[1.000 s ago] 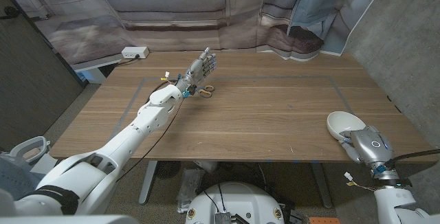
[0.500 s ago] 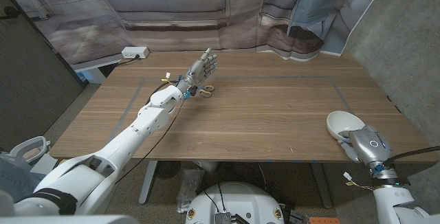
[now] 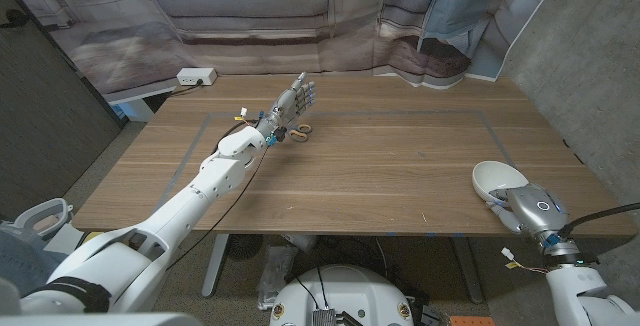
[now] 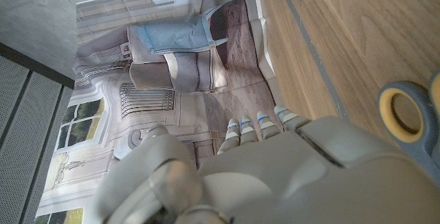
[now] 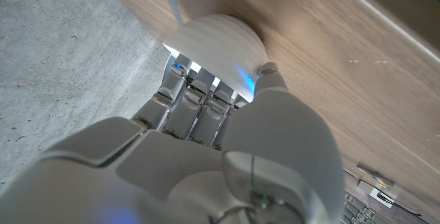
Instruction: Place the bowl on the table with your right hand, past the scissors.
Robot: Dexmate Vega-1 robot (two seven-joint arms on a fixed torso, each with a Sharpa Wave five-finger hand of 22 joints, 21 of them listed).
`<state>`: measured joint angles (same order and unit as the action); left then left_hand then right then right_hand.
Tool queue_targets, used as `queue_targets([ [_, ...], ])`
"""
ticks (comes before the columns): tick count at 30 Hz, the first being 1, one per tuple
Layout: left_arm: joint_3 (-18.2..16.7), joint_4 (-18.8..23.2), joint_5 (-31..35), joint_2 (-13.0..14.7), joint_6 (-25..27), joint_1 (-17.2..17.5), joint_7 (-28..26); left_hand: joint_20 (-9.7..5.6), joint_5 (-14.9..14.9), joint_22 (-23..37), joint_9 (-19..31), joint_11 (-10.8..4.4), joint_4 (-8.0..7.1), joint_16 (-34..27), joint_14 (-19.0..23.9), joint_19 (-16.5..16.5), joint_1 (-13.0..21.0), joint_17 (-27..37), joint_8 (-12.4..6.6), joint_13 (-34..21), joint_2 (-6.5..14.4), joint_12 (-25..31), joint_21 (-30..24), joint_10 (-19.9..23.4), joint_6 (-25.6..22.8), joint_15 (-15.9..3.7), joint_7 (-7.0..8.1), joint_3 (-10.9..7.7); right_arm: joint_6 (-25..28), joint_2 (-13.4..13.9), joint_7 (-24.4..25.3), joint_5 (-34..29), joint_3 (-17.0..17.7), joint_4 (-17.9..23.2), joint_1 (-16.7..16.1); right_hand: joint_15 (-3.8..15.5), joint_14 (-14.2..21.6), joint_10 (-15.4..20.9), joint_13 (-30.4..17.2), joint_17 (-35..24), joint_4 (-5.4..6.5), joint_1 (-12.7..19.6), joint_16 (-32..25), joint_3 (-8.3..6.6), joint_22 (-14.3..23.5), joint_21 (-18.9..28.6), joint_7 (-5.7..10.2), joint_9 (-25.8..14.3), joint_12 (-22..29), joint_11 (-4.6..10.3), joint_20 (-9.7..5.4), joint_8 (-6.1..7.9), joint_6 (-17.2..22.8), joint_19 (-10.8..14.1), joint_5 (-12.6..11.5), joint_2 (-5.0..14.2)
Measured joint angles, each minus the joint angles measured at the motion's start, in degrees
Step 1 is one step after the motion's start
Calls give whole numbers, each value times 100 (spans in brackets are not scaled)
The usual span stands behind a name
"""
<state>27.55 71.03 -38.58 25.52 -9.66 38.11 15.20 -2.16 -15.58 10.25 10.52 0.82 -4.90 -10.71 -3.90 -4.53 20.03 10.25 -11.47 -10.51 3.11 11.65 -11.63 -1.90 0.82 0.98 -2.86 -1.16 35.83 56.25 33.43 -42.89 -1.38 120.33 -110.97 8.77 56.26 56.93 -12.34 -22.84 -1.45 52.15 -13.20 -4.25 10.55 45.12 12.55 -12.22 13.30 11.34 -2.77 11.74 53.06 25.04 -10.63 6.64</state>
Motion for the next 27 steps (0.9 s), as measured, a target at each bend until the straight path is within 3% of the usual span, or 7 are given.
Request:
queue_targets([
  [10, 4, -61, -14, -12, -27, -21, 37, 0, 0, 0, 0, 0, -14, 0, 0, 0, 0, 0, 0, 0, 0, 0, 0, 0, 0, 0, 0, 14, -68, 30, -94, 26, 147, 92, -91, -161, -368, -520, -33, 129, -26, -222, 134, 95, -1, -153, 2, -2, -90, -7, 0, -100, -613, 0, -41, -180],
  [22, -10, -68, -20, -4, -47, -23, 41, 0, 0, 0, 0, 0, -6, 0, 0, 0, 0, 0, 0, 0, 0, 0, 0, 0, 0, 0, 0, 52, -97, 13, -254, -43, 239, 163, -137, -297, -913, -1339, -59, 317, 11, -497, 200, 295, -1, -335, -6, 24, -200, -150, 31, -138, -1421, -178, -246, -456],
  [27, -13, -55, -20, 2, -54, -27, 41, 0, 0, 0, 0, 0, -6, 0, 0, 0, 0, 0, 0, 0, 0, 0, 0, 0, 0, 0, 0, 52, -162, -18, -275, -65, 304, 168, -176, -337, -1034, -1518, -59, 368, 43, -606, 200, 371, -2, -380, -10, 24, -200, -210, 31, -138, -1648, -178, -294, -565],
])
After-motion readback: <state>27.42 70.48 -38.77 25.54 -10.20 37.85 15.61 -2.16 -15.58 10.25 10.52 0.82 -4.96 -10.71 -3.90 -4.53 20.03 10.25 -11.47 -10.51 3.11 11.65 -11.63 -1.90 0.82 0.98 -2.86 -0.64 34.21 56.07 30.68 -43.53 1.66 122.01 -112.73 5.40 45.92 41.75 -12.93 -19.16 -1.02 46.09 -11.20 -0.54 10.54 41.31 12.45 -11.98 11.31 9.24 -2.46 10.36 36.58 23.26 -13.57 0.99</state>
